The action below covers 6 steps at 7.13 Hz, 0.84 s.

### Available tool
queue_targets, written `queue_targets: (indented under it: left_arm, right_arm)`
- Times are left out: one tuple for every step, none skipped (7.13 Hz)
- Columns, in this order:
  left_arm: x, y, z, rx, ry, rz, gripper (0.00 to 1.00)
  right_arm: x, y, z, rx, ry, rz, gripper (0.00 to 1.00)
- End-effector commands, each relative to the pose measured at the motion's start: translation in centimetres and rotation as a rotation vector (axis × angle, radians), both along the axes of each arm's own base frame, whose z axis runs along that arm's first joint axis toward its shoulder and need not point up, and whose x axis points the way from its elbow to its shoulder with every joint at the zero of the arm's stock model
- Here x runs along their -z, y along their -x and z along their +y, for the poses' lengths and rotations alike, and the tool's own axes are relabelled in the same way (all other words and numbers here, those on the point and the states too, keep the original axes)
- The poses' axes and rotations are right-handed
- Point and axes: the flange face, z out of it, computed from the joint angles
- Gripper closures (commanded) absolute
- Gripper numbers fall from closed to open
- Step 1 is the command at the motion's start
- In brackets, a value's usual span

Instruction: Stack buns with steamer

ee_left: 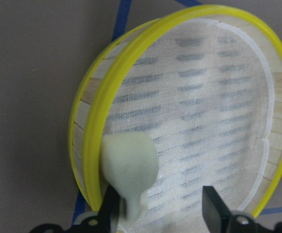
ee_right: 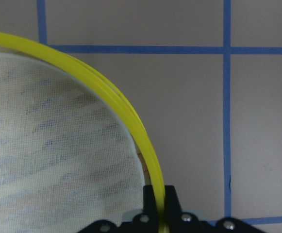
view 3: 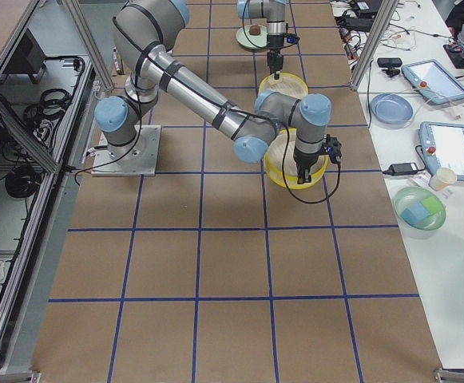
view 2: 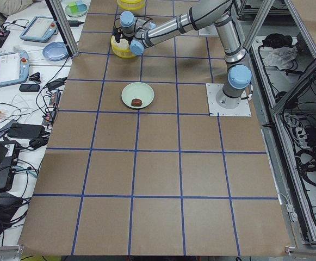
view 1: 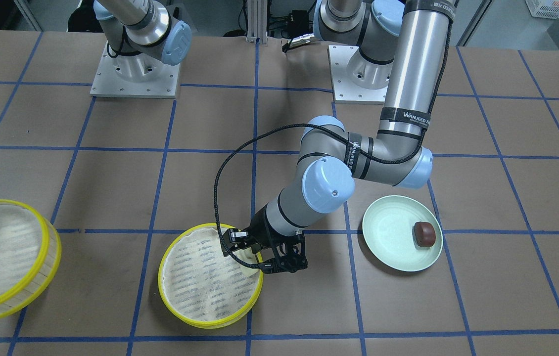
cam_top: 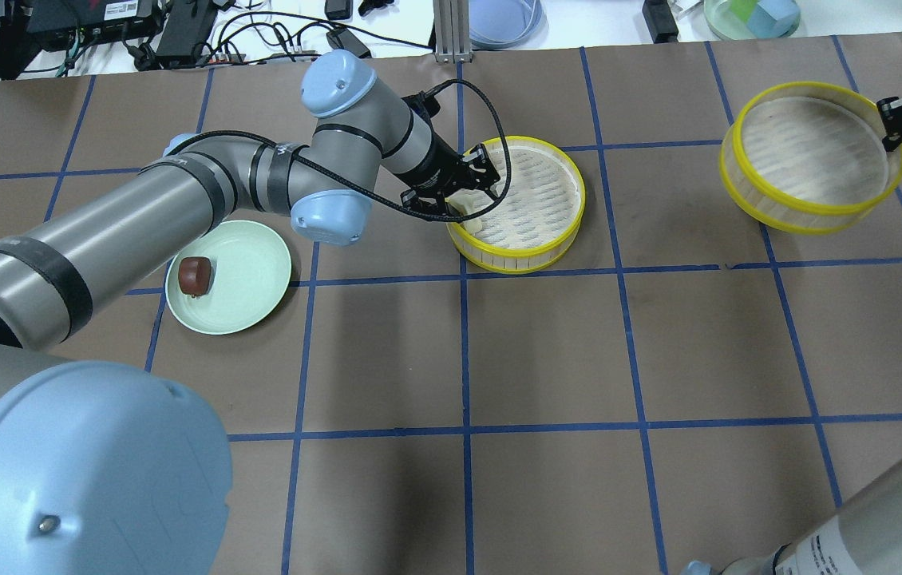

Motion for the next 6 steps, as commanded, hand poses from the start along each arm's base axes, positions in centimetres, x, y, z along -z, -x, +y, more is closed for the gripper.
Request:
queue_targets:
  left_arm:
    - [-3.8, 0.1, 0.0, -0.030, 0.044, 0.028, 0.01]
    - [-5.9, -0.6, -0.4, -0.031, 0.079, 0.023, 0.00]
    - [-7.9, -3.1, -1.2, -0.024, 0.105, -0.013, 0.00]
    - [-8.1, -8.7, -2.3, 0.034, 0.107, -0.161, 0.00]
    - [-9.1, -14.1, -2.5, 0.123, 0.103, -0.289, 0.00]
    - [-10.2, -18.8, -2.2, 0.164, 0.081, -0.383, 0.00]
  right_arm:
    - [-4.1, -5.8, 0.9, 0.046, -0.007, -0.016, 1.00]
    - [-5.3, -8.3, 1.2, 0.087, -0.012, -0.028, 1.00]
    - [-5.5, -11.6, 0.8, 0.093, -0.006, -0.031, 1.00]
    - [-5.2, -14.8, 0.6, 0.120, -0.006, -0.040, 1.00]
    - [-4.6, -18.7, 0.5, 0.149, -0.010, -0.052, 1.00]
    - [-4.2, -23.7, 0.7, 0.177, -0.008, -0.061, 1.00]
